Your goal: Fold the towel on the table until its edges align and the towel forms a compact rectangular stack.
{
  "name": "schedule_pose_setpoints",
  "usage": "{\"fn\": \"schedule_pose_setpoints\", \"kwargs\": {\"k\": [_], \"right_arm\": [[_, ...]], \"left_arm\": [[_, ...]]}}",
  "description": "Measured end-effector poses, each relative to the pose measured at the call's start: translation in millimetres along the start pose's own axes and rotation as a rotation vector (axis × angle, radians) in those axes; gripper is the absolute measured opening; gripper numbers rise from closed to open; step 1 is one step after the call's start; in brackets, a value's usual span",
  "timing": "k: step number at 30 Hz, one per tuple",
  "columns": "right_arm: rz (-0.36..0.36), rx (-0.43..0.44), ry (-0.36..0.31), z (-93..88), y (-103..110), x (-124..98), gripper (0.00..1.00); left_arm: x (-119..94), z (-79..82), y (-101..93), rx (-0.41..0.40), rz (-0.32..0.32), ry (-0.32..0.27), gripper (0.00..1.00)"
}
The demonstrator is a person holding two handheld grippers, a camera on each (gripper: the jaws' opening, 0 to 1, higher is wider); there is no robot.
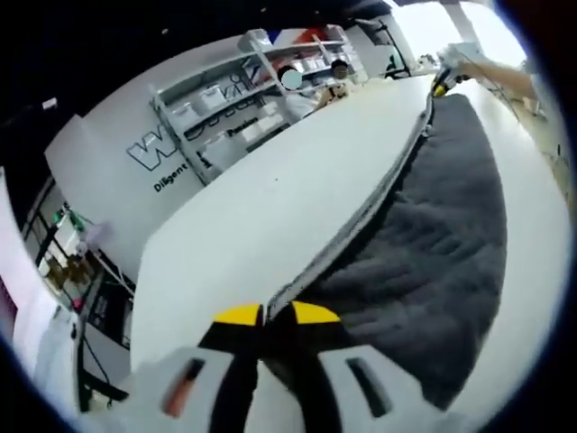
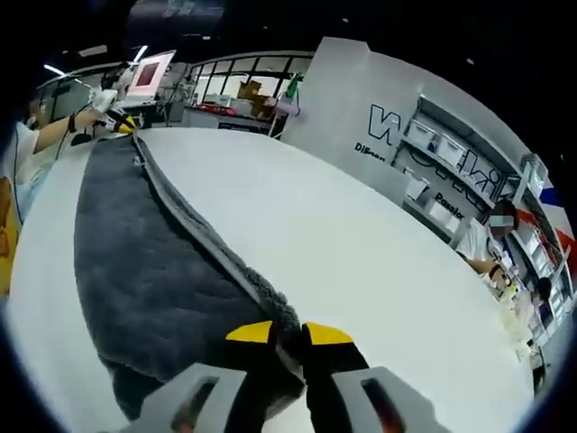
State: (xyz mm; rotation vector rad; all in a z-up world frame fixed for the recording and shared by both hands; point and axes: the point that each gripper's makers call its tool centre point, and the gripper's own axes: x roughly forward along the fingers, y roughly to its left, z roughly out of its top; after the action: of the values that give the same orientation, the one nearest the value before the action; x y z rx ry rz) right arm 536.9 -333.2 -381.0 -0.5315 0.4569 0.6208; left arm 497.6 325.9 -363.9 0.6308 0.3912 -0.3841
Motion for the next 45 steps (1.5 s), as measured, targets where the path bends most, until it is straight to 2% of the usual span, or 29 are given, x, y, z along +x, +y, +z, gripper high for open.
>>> {"fn": "schedule_pose_setpoints", "kwargs": {"k": [2, 6, 9, 12, 14, 16, 18, 21, 27, 30, 33, 37, 42, 45], "right_arm": [[-0.014, 0.016, 0.014, -3.0, 0, 3, 0.15], [-0.041, 0.049, 0.065, -12.6, -4, 5, 0.26], [-0.056, 0.086, 0.038, -8.7, -6, 0, 0.34], [-0.091, 0.129, -0.071, 9.7, -13, -14, 0.42], [-0.114, 0.143, -0.111, 16.6, -16, -24, 0.46], [-0.113, 0.151, -0.208, 33.1, -9, -49, 0.46], [-0.096, 0.172, -0.266, 41.6, 1, -69, 0.46], [-0.043, 0.147, -0.309, 46.1, 26, -95, 0.46], [0.043, 0.09, -0.279, 31.3, 83, -132, 0.52], [0.09, 0.075, -0.264, 21.8, 111, -143, 0.56], [0.106, 0.038, -0.231, 11.9, 127, -150, 0.62], [0.099, 0.007, -0.218, 6.7, 139, -157, 0.71], [0.094, 0.035, -0.232, 5.7, 146, -170, 0.79], [0.088, 0.076, -0.211, 1.9, 146, -174, 0.83]], "left_arm": [[2, -0.9, 2.5, -0.006, 0.015, 0.006, 0.14], [2, -2.0, 7.1, -0.008, 0.043, 0.01, 0.17], [-5, 2.8, 11.8, -0.015, 0.072, -0.007, 0.18], [-19, 12.3, 12.1, -0.028, 0.093, -0.045, 0.2], [-27, 16.7, 10.9, -0.035, 0.1, -0.063, 0.2], [-44, 24.0, 5.6, -0.053, 0.103, -0.093, 0.2], [-61, 30.0, -8.7, -0.059, 0.07, -0.125, 0.23], [-92, 31.1, -46.8, -0.079, -0.021, -0.163, 0.3], [-139, 15.7, -85.7, -0.147, -0.089, -0.202, 0.36], [-154, 9.2, -97.8, -0.183, -0.129, -0.207, 0.44], [-168, 1.8, -103.8, -0.211, -0.162, -0.213, 0.48], [-183, -10.4, -102.7, -0.263, -0.174, -0.212, 0.58], [-198, -19.5, -99.2, -0.305, -0.176, -0.215, 0.67], [-202, -22.2, -99.0, -0.316, -0.183, -0.211, 0.74]]}}
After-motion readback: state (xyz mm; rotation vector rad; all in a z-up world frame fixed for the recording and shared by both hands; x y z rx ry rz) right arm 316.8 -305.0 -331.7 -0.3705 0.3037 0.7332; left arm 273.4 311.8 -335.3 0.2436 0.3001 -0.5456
